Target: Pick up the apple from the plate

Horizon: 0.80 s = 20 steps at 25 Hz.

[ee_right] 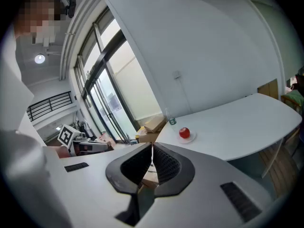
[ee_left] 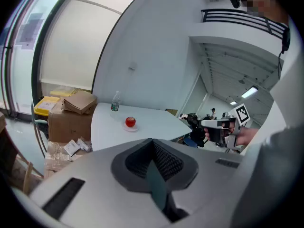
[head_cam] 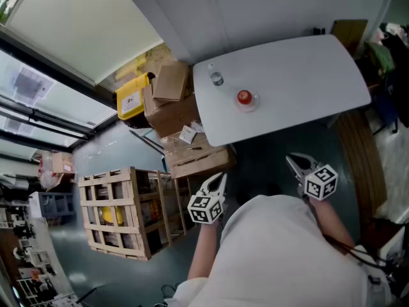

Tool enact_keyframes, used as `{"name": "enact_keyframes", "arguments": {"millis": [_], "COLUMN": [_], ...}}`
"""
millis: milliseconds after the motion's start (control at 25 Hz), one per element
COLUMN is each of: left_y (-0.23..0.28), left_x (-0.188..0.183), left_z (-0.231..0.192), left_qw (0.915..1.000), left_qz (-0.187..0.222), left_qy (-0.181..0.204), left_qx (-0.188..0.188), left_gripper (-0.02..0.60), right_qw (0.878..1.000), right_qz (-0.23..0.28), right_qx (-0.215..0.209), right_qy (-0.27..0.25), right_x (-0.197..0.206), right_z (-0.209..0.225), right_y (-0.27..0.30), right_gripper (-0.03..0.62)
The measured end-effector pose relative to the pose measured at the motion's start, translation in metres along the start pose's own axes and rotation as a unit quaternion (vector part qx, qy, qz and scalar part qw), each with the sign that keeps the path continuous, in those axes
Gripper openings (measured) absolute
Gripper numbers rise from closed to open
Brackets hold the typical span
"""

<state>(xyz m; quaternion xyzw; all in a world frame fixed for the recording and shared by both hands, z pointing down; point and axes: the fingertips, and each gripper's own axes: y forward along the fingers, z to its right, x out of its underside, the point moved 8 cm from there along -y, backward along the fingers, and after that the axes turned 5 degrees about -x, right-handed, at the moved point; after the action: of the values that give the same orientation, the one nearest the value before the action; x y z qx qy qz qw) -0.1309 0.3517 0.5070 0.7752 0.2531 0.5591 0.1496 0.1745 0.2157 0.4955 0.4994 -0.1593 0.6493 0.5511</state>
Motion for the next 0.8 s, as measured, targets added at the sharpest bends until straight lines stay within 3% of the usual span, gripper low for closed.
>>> {"name": "enact_keyframes", "arguments": {"millis": [800], "left_y": [0.004], "left_x": [0.007], "left_z": [0.015], "left_qw": [0.9997], "left_qz": [-0.001], "left_qy": [-0.01], "left_qx": [-0.022], "left_gripper": [0.002], "right_qw": [1.0], "right_qz": [-0.006], "right_qx": [-0.023], "right_qy": [0.02], "right_x": [0.001], "right_z": [0.014], "right_y": [-0.007], "right_gripper": [0.037]}}
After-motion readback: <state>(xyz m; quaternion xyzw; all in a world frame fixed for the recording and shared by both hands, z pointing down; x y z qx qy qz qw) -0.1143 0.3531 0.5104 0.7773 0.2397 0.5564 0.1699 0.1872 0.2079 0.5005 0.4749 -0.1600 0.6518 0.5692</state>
